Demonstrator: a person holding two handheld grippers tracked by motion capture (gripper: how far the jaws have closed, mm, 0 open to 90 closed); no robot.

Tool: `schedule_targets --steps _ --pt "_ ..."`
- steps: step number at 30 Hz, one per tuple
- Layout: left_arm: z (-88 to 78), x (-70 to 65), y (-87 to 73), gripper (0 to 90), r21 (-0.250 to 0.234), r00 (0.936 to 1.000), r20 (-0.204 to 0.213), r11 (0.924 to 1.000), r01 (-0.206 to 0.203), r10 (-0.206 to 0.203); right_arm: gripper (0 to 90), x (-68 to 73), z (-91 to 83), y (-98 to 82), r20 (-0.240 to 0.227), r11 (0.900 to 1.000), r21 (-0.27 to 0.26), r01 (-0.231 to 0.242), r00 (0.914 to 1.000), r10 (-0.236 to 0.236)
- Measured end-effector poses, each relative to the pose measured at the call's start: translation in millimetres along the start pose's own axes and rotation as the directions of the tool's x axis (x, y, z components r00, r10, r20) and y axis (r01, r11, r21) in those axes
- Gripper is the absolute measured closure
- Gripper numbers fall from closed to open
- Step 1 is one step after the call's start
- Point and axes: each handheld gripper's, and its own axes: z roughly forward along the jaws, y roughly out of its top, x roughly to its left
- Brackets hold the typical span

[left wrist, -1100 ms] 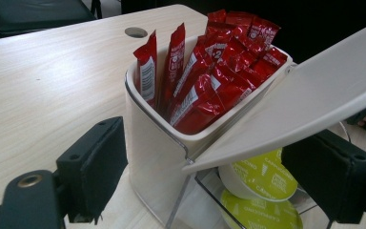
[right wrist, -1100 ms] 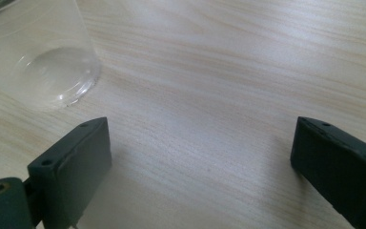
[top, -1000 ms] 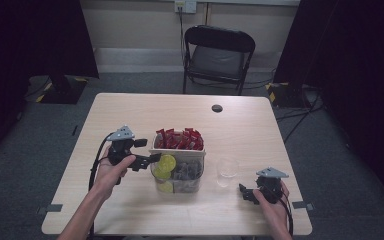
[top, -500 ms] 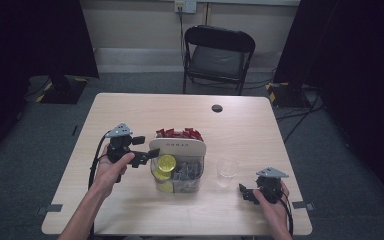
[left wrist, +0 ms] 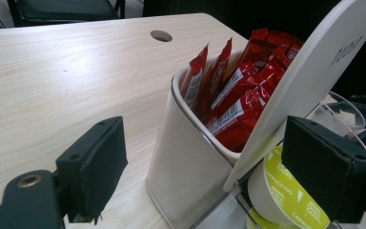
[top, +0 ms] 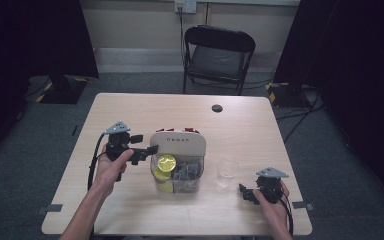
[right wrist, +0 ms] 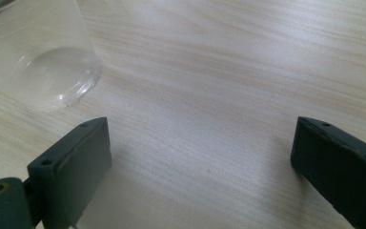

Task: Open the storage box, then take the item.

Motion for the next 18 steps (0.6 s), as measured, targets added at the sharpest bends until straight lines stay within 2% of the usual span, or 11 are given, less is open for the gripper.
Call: schedule_targets --steps 10,13,14,16,17,18 --pt "-4.9 0.9 -0.9 16.3 -0.006 0.9998 -0.015 0.9999 0.01 -0.01 5.4 -0.4 0.6 0.8 -0.002 1.0 0.005 -0.003 1.0 0.003" --pt "-4.0 0.4 -1.2 16.5 0.004 0.9998 -0.019 1.0 0.0 0.0 5.6 -0.7 0.0 0.3 -0.007 1.0 0.003 -0.004 1.0 0.004" --pt "-3.6 0.7 -1.1 16.3 0.006 0.9999 -0.017 1.0 -0.003 0.003 6.6 -0.6 -0.1 0.6 -0.01 1.0 0.005 -0.001 1.0 0.001" --pt "-2.8 1.9 -0.6 15.6 0.009 0.9999 -0.01 0.9999 -0.005 0.005 16.6 -1.3 -1.3 1.7 -0.021 1.0 -0.009 -0.003 0.9998 0.003" --pt "-2.7 2.2 -0.1 15.2 0.012 0.9999 -0.008 0.9999 -0.007 0.007 17.6 -1.4 -2.5 2.2 -0.03 1.0 -0.012 -0.007 0.9995 0.006" --pt "-2.2 2.0 -0.1 15.1 0.008 1.0 -0.007 1.0 -0.002 0.002 13.4 -1.8 -3.3 2.4 -0.036 1.0 -0.015 -0.006 0.9993 0.005"
